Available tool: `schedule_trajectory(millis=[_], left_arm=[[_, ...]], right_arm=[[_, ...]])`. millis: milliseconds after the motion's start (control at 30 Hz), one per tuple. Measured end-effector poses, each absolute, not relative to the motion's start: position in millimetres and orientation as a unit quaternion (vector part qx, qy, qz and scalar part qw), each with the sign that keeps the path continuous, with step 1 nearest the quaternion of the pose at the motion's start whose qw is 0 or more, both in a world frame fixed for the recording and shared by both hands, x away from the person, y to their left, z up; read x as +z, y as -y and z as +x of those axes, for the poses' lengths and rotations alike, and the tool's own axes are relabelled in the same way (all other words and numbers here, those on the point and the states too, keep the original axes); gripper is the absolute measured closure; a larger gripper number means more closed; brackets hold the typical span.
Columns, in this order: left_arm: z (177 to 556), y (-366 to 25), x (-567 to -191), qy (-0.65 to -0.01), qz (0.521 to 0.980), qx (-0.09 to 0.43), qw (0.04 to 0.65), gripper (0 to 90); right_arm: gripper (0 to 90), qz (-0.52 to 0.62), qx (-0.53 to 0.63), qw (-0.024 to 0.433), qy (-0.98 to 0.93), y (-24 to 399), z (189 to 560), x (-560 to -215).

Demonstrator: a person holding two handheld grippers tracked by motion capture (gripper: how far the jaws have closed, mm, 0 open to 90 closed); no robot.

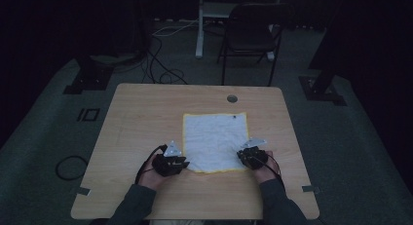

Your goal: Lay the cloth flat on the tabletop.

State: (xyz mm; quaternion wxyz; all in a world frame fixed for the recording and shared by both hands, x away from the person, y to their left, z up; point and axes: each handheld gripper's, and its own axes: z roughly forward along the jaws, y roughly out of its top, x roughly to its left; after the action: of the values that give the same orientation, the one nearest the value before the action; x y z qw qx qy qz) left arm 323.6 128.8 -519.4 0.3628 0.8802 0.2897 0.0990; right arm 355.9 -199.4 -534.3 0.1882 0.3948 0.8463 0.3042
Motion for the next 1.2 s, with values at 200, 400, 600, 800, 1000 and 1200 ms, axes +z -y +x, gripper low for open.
schedule_trajectory(millis=[200, 400, 600, 800, 1000, 1200], left_arm=[[321, -114, -525, -0.255, 0.896, 0.094, 0.350, 64.5], [327, -108, -527, -0.251, 0.904, 0.098, 0.332, 82.6], [330, -118, -506, -0.261, 0.882, 0.082, 0.383, 87.0], [332, -120, -504, -0.268, 0.881, 0.099, 0.377, 76.4], [326, -114, -517, -0.254, 0.894, 0.086, 0.359, 75.6], [309, -113, -522, -0.234, 0.902, 0.077, 0.354, 70.5]], right_arm=[[82.8, 0.395, 0.306, 0.189, -0.845, 200, 356, -535], [81.6, 0.396, 0.310, 0.189, -0.844, 201, 356, -535], [81.0, 0.399, 0.312, 0.187, -0.842, 202, 356, -535], [80.2, 0.399, 0.312, 0.188, -0.841, 202, 356, -535], [79.2, 0.399, 0.312, 0.189, -0.841, 203, 356, -536], [78.7, 0.400, 0.314, 0.187, -0.840, 203, 355, -536]])
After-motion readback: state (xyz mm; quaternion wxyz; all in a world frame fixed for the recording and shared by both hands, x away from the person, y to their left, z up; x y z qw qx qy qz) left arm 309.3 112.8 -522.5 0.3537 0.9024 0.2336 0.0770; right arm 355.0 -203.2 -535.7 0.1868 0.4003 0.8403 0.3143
